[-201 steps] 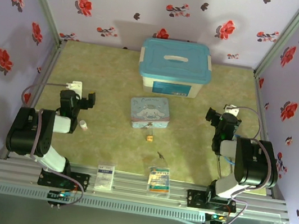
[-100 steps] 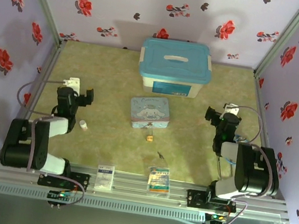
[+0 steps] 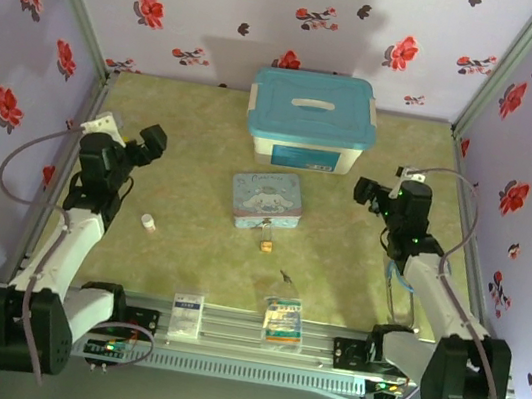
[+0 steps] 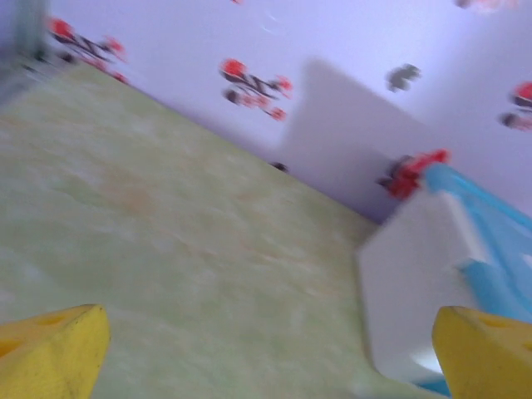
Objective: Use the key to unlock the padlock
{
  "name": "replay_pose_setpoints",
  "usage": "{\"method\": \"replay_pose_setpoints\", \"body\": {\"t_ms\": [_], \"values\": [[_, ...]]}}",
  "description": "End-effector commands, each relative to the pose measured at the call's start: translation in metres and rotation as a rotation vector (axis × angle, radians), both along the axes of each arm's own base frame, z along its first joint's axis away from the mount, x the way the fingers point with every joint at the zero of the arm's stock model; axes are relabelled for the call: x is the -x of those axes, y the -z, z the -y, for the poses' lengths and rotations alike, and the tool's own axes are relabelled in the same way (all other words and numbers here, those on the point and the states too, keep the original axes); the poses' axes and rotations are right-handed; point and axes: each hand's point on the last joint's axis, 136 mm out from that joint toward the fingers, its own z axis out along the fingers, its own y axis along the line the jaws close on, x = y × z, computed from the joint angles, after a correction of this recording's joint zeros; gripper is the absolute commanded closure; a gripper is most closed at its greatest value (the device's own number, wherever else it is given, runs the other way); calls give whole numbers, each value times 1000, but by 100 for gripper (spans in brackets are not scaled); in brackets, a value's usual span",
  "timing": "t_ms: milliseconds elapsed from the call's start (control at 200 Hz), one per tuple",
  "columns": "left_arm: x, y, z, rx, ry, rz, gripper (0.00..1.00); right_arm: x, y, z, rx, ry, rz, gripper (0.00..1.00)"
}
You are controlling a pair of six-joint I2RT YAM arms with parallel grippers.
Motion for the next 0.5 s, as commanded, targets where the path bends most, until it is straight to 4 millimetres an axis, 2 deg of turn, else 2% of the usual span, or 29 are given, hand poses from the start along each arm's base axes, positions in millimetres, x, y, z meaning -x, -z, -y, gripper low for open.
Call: {"method": "replay_pose_setpoints", "body": {"t_ms": [0,245,320,495], "values": [[24,14,53,137,173,-116,0,44,34,-33,-69,-87,-203,1],[72,61,146,222,415,-257,0,105,71,-100,-36,-302,-365,16],[85,77,161,238,428,-292,0,125,81,-122,-22,-396,-401,21],[113,99,185,245,467,-383,0,163,111,-148,64,-504,-507,33]]}}
